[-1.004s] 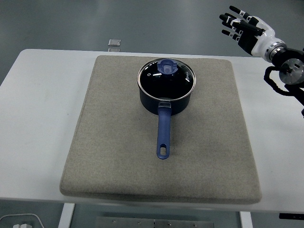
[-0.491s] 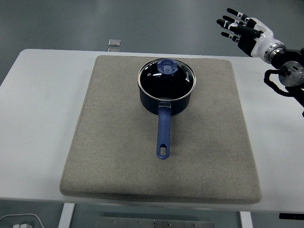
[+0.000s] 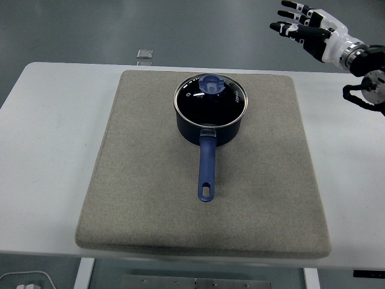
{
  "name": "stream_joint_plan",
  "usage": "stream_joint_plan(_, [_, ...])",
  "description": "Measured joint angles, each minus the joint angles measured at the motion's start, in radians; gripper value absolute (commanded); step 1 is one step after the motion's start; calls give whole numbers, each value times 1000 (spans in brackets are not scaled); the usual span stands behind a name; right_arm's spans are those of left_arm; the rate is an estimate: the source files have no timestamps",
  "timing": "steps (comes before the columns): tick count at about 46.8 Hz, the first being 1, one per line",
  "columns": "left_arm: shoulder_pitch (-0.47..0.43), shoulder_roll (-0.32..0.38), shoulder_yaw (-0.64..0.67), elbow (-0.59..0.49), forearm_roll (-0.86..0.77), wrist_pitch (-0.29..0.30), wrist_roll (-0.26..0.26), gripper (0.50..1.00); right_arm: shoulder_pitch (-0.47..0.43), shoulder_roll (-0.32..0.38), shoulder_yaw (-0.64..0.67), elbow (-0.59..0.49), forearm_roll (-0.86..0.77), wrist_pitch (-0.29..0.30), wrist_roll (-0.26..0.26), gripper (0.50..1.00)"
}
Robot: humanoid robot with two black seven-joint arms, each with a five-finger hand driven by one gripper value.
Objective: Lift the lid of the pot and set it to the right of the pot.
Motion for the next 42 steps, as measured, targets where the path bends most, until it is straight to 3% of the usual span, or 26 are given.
stream_joint_plan(20, [0,0,0,0,0,0,0,1000,53,-9,-3,75,-276,126,8,921])
stream_joint_plan(42, [0,0,0,0,0,0,0,1000,137,27,-45,92,-724,251,10,919])
